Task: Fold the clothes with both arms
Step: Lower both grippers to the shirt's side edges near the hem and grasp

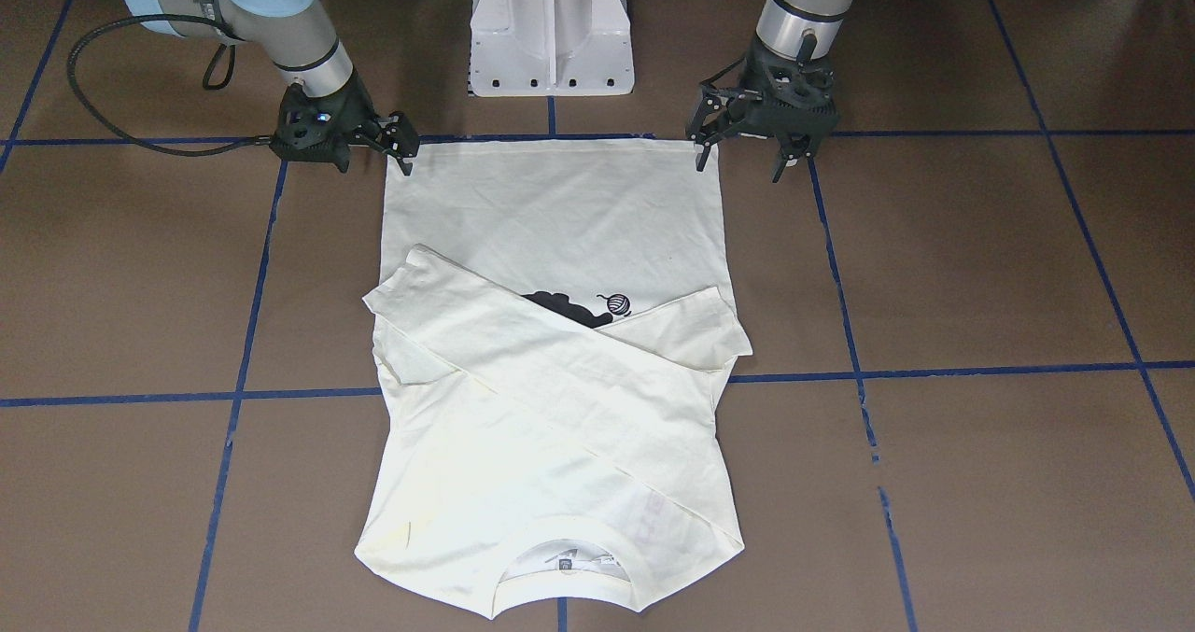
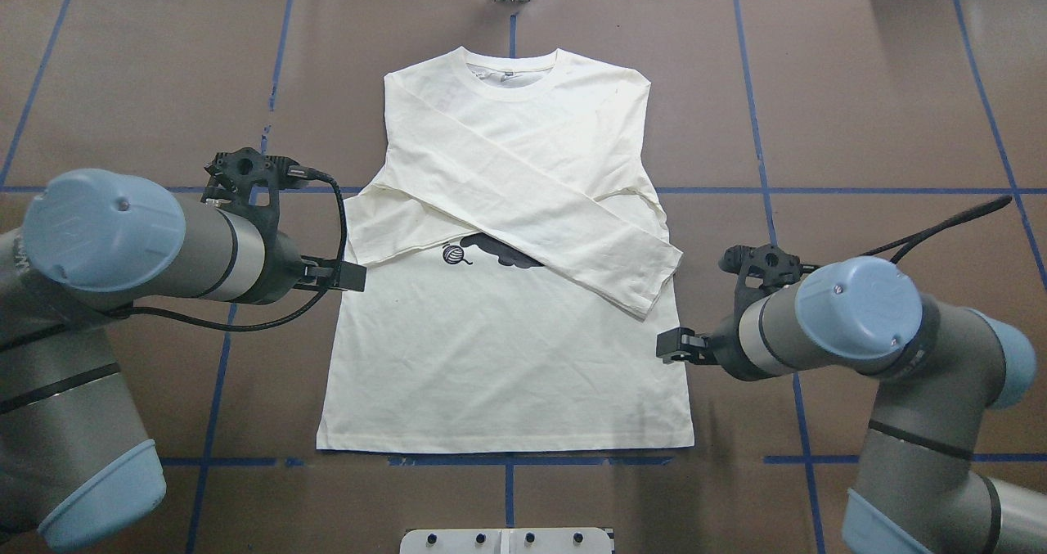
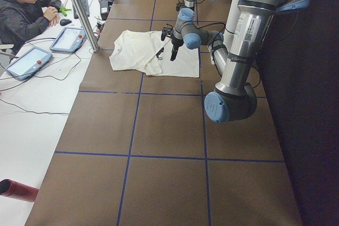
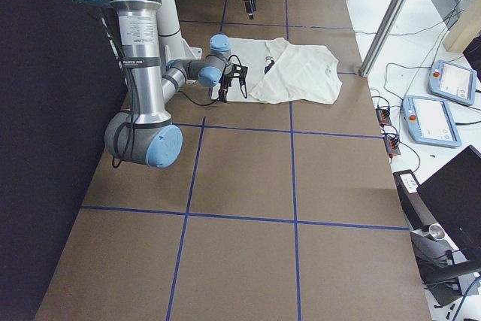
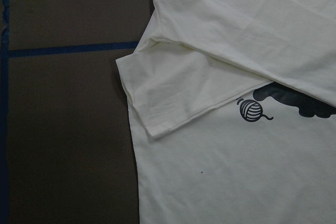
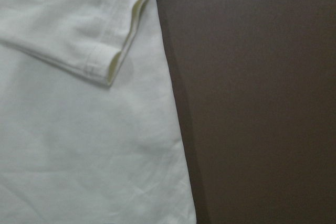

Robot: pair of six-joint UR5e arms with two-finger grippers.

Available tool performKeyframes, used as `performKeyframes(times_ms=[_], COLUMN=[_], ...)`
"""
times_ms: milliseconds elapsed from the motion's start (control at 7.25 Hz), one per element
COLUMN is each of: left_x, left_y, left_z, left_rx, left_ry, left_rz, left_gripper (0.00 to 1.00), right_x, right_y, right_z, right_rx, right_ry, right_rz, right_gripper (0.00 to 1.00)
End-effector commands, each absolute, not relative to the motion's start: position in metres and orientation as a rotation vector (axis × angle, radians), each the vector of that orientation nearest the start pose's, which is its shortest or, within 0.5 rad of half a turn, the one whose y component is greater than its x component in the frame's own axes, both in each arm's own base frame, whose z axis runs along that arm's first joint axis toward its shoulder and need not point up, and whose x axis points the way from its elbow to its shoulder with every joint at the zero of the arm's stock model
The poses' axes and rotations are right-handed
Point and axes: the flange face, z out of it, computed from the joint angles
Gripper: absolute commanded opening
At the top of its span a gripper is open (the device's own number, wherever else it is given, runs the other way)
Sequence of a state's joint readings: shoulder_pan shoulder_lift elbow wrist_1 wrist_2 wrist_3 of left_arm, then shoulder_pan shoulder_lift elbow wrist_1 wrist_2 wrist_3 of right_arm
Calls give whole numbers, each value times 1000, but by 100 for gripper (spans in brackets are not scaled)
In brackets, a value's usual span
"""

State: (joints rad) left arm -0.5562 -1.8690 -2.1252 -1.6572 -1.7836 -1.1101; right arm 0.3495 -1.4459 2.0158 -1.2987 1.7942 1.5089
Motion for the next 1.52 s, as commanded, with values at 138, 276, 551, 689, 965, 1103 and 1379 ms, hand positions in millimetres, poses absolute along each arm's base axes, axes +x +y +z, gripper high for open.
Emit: performKeyframes(times_ms=[138, 276, 551, 689, 965, 1103, 1379], left_x=[380, 380, 377, 377, 376, 374, 372], left_y=[-369, -370, -372, -373, -373, -376, -378], left_z=[249, 249, 249, 249, 249, 249, 251], left_rx=[287, 289, 293, 293, 293, 297, 298], left_ry=[916, 915, 915, 915, 913, 912, 909], left_rz=[12, 10, 6, 3, 2, -3, -9], left_gripper=[100, 100, 100, 100, 100, 100, 100], right_x=[-480, -483, -487, -487, -479, -479, -478], right_y=[-242, -242, -242, -244, -258, -259, -260], right_z=[371, 368, 374, 377, 377, 378, 375], right_rx=[-69, -71, -75, -73, -63, -63, -61], right_ry=[-840, -845, -831, -824, -828, -825, -831], right_rz=[148, 143, 143, 141, 161, 163, 167], right_gripper=[93, 83, 63, 38, 32, 26, 0])
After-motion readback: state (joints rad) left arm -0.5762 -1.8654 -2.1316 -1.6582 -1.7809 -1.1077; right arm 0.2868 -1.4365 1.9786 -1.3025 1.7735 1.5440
